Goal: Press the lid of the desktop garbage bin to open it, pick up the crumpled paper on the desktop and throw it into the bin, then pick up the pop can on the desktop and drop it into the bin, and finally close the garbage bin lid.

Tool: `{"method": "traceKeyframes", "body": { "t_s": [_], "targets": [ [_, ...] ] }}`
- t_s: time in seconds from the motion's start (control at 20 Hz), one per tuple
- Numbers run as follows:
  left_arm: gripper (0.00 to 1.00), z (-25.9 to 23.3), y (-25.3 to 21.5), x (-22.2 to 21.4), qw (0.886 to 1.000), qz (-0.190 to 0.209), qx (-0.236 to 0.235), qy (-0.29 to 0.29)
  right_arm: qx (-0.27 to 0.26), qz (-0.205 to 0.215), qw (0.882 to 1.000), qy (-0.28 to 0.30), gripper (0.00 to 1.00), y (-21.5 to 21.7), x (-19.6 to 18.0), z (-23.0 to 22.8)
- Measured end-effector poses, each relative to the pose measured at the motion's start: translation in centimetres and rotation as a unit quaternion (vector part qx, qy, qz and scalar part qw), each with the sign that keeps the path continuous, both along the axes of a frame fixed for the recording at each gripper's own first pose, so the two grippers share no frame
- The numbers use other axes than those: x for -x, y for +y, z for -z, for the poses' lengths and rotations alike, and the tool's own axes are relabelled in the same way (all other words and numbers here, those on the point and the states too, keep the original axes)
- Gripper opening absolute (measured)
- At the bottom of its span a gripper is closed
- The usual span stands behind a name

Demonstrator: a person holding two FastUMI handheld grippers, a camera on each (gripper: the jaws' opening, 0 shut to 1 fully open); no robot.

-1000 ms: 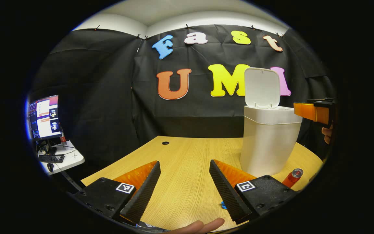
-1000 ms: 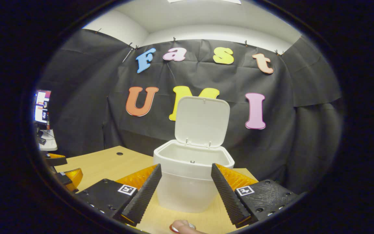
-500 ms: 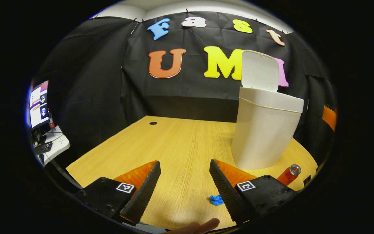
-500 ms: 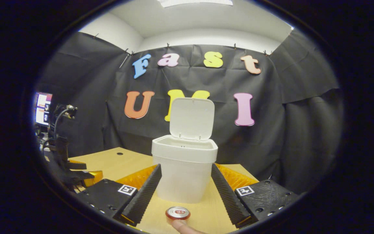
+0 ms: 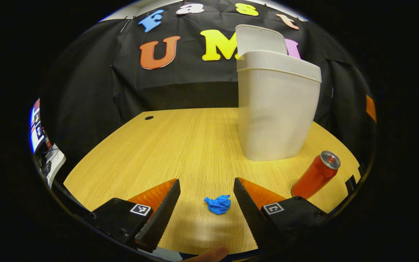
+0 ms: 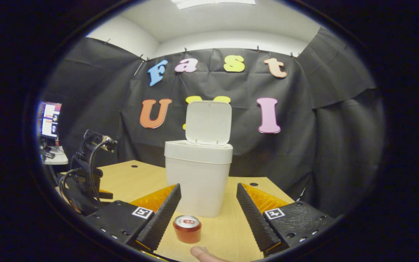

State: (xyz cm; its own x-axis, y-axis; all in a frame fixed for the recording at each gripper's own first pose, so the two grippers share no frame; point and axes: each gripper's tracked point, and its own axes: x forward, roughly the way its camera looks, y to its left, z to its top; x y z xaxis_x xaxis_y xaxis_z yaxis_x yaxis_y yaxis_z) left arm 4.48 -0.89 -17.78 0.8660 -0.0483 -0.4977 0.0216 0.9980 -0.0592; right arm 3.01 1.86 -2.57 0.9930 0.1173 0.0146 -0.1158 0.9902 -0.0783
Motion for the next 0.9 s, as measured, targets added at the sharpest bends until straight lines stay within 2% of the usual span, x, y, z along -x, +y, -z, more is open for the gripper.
{"method": "traceKeyframes", "body": {
  "t_s": [0.1, 0.15, 0.5, 0.6, 0.65, 0.75, 0.9],
  "targets": [
    [0.99, 1.3, -0.6, 0.7, 1.000, 0.005, 0.007, 0.017, -0.012, -0.002, 1.000, -0.002, 0.95, -0.7, 0.6, 0.4],
    [0.95, 1.4, -0.5, 0.6, 1.000, 0.002, 0.008, 0.014, -0.021, 0.002, 1.000, -0.002, 0.95, -1.2, 0.6, 0.4],
    [0.94, 2.6, -1.0, 0.6, 0.999, 0.010, 0.020, 0.026, -0.041, 0.001, 0.999, 0.009, 0.97, -1.7, 1.6, 3.0],
    [0.93, 3.2, -1.3, 0.5, 0.999, 0.018, 0.020, 0.032, -0.051, 0.001, 0.998, 0.021, 0.95, -1.4, 1.8, 4.7],
    [0.93, 3.6, -1.3, 0.4, 0.999, 0.022, 0.018, 0.037, -0.055, -0.002, 0.998, 0.029, 0.98, -1.0, 1.8, 5.6],
    [0.90, 4.3, -1.0, 0.2, 0.998, 0.024, 0.015, 0.049, -0.045, -0.003, 0.998, 0.041, 0.95, -0.7, 1.6, 7.5],
    [0.84, 4.0, -0.3, 0.1, 0.999, 0.021, 0.013, 0.045, -0.046, -0.016, 0.995, 0.088, 0.95, 0.2, 1.2, 11.3]
  ]
}}
